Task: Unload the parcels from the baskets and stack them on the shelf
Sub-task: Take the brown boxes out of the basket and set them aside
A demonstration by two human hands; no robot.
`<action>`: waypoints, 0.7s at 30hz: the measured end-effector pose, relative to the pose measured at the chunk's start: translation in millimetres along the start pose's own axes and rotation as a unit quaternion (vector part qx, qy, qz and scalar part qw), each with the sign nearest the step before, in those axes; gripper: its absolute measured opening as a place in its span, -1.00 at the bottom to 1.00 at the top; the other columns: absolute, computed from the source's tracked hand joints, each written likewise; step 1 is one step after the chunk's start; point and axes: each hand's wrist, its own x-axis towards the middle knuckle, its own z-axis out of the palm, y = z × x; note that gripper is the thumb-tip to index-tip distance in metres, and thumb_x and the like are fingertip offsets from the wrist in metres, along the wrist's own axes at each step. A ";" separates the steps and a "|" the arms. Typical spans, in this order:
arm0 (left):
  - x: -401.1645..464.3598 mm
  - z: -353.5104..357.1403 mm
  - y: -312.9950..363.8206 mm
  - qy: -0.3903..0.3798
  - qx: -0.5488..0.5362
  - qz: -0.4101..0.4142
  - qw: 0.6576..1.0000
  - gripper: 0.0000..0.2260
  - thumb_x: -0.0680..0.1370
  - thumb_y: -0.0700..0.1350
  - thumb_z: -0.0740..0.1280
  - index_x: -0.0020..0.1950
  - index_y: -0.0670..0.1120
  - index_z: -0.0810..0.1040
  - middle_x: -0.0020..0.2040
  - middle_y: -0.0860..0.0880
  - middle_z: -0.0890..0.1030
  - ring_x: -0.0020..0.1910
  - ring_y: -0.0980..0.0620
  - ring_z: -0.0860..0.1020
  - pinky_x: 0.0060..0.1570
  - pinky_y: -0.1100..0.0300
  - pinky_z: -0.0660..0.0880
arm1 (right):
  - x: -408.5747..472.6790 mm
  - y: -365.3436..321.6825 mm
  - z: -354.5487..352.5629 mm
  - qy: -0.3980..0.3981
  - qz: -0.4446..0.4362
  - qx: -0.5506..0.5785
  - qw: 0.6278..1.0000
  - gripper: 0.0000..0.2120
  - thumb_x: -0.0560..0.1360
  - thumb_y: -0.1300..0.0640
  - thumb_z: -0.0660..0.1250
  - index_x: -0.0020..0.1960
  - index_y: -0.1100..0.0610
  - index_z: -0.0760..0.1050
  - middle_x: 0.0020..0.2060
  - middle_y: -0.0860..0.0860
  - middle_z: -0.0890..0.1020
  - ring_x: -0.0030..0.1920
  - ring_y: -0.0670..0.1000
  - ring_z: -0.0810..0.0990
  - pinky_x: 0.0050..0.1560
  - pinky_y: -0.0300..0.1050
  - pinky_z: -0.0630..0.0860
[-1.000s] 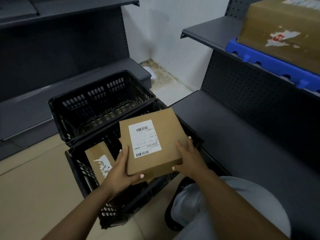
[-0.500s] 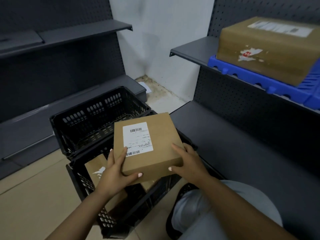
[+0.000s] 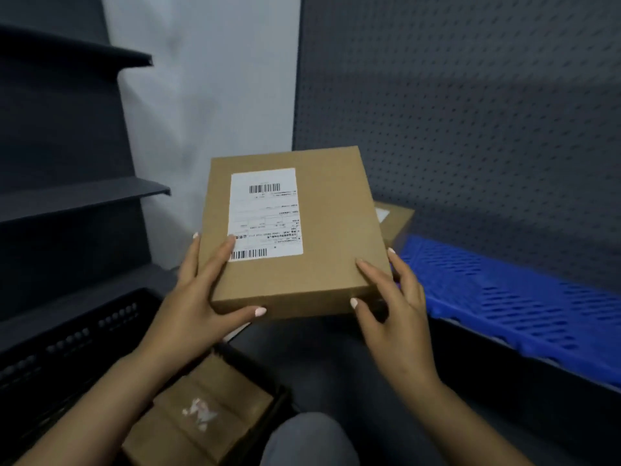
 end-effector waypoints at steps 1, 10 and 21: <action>13.9 3.0 15.3 -0.009 -0.008 0.018 1.000 -0.05 0.18 0.32 0.43 0.46 0.41 0.01 0.55 0.18 -0.20 0.42 0.26 0.00 0.35 0.12 0.22 | 5.2 0.4 -17.2 0.024 -0.001 -0.008 1.000 -0.44 0.45 0.20 0.44 0.32 -0.24 0.38 0.41 -0.20 0.18 0.38 -0.19 0.13 0.32 -0.25 0.14; 96.5 103.8 136.1 -0.145 -0.082 0.148 0.975 -0.07 0.24 0.31 0.49 0.43 0.47 -0.03 0.55 0.20 -0.22 0.46 0.22 -0.01 0.38 0.13 0.17 | 9.3 56.1 -146.7 0.145 0.077 -0.122 0.979 -0.43 0.45 0.17 0.45 0.27 -0.30 0.33 0.48 -0.03 0.21 0.42 0.02 0.17 0.29 0.01 0.30; 130.2 222.6 169.0 -0.297 -0.050 0.114 0.947 -0.10 0.30 0.32 0.45 0.52 0.27 0.06 0.57 0.07 -0.15 0.53 0.06 0.01 0.46 0.04 0.17 | 8.3 149.7 -178.1 0.083 0.283 -0.151 0.944 -0.45 0.42 0.08 0.47 0.26 -0.30 0.32 0.50 -0.03 0.18 0.45 0.11 0.18 0.42 0.14 0.20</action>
